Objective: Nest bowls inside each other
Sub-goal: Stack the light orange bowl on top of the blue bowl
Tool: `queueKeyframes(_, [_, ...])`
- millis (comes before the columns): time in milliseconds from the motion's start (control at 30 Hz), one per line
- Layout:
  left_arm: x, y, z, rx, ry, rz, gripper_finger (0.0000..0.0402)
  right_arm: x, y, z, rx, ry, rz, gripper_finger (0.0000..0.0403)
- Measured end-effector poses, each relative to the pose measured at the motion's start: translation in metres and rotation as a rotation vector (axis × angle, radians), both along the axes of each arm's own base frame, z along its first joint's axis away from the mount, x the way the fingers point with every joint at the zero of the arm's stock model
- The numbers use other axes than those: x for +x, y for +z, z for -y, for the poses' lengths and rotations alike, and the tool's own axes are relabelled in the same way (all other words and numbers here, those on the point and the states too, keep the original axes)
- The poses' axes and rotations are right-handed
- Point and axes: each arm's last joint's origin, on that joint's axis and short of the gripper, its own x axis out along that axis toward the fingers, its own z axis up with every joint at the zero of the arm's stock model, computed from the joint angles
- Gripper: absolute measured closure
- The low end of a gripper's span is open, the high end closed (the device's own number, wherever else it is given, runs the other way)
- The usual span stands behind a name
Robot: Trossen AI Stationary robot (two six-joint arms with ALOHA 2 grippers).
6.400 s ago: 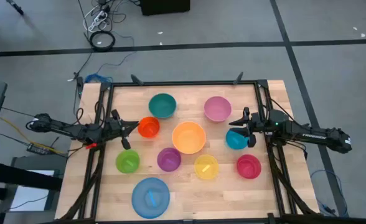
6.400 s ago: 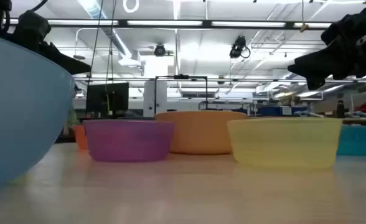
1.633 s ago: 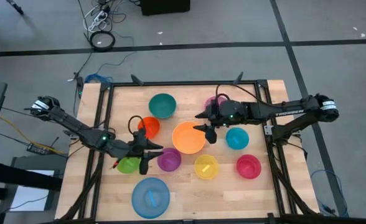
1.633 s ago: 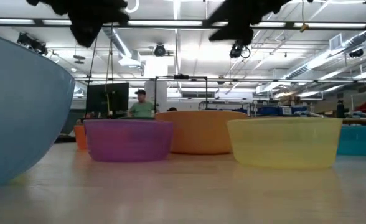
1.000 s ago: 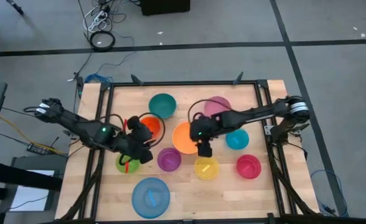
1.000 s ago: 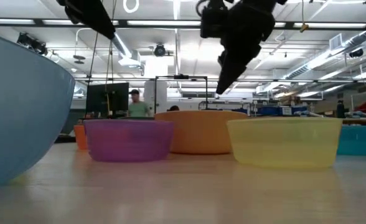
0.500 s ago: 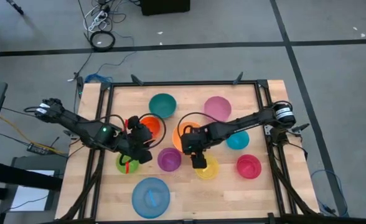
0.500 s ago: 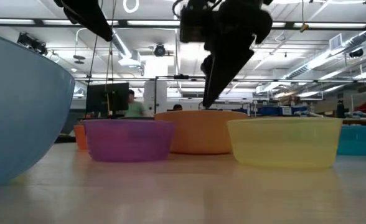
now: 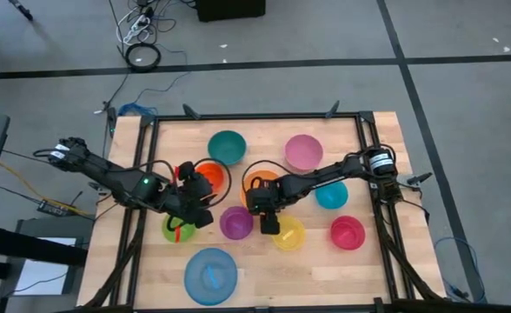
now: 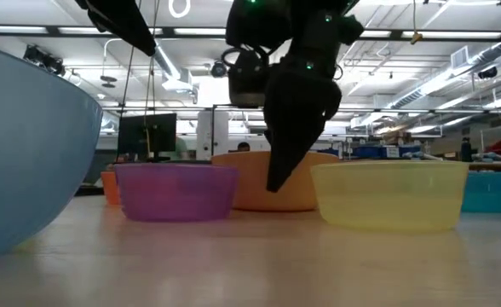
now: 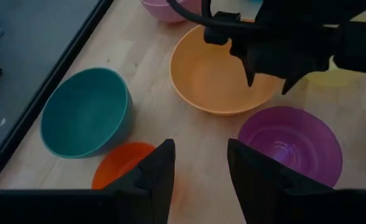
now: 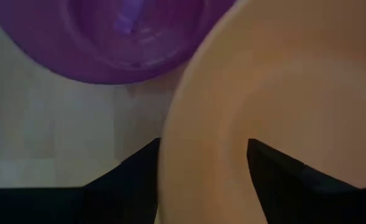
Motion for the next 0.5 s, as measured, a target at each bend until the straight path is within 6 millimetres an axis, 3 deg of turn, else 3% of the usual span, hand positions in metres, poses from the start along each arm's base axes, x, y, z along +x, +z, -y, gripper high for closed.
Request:
queueKeyframes(167, [0.0,0.0,0.0,0.002,0.001,0.0,0.0245,0.0,-0.001,0.005,-0.004,-0.013,-0.004,0.0254])
queueKeyframes(400, [0.0,0.0,0.0,0.012,0.006,0.003,0.0245,0.0,0.004,0.015,0.021,-0.023,-0.006,0.0375])
queueKeyframes(500, [0.0,0.001,-0.001,0.021,0.018,0.012,0.0245,-0.001,0.008,0.017,0.014,-0.024,-0.009,0.0392])
